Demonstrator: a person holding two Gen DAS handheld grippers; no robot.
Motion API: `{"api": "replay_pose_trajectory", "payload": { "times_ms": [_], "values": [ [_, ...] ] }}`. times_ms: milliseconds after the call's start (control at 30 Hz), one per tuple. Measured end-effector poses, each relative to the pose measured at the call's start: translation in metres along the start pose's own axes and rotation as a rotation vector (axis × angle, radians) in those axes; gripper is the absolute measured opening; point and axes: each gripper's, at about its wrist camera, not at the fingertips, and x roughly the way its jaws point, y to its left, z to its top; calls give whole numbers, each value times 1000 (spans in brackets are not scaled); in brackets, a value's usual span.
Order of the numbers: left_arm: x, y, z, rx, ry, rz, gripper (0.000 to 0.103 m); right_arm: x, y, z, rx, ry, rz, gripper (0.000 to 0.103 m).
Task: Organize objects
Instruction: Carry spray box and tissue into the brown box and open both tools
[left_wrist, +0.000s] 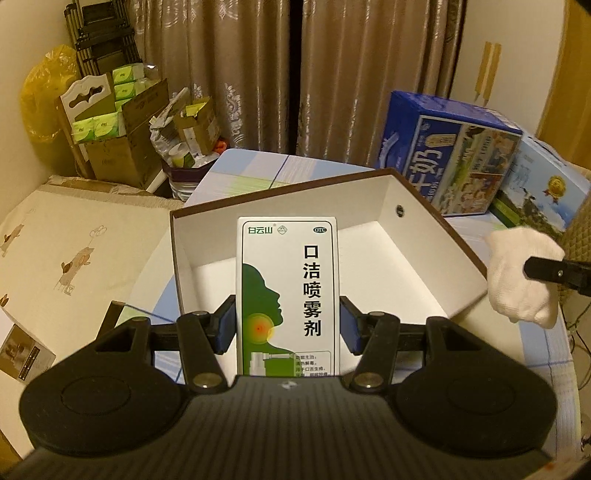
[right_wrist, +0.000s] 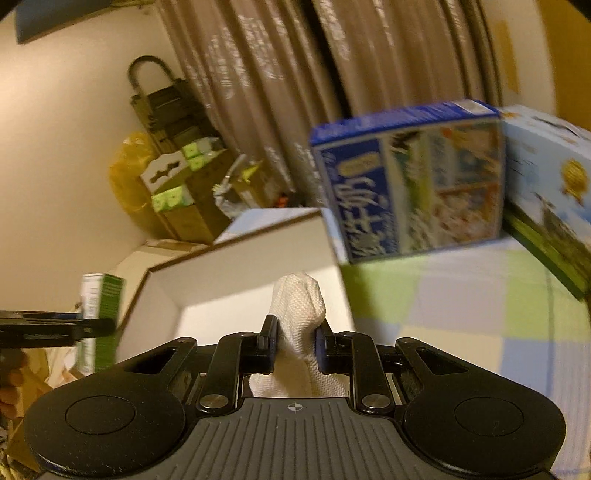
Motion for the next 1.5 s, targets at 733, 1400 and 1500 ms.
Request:
{"api": "replay_pose_trajectory", "payload": {
  "times_ms": [733,1400,1500],
  "values": [
    [151,-7,6,-153,328,-1,51,168,33,0,-124,278,0,17],
    [139,2,16,-119,281,-39,72,161,17,17,-24,240,-16,41],
    [124,1,17,-82,247,-37,74,148,21,18,-42,207,-21,43]
  ]
}}
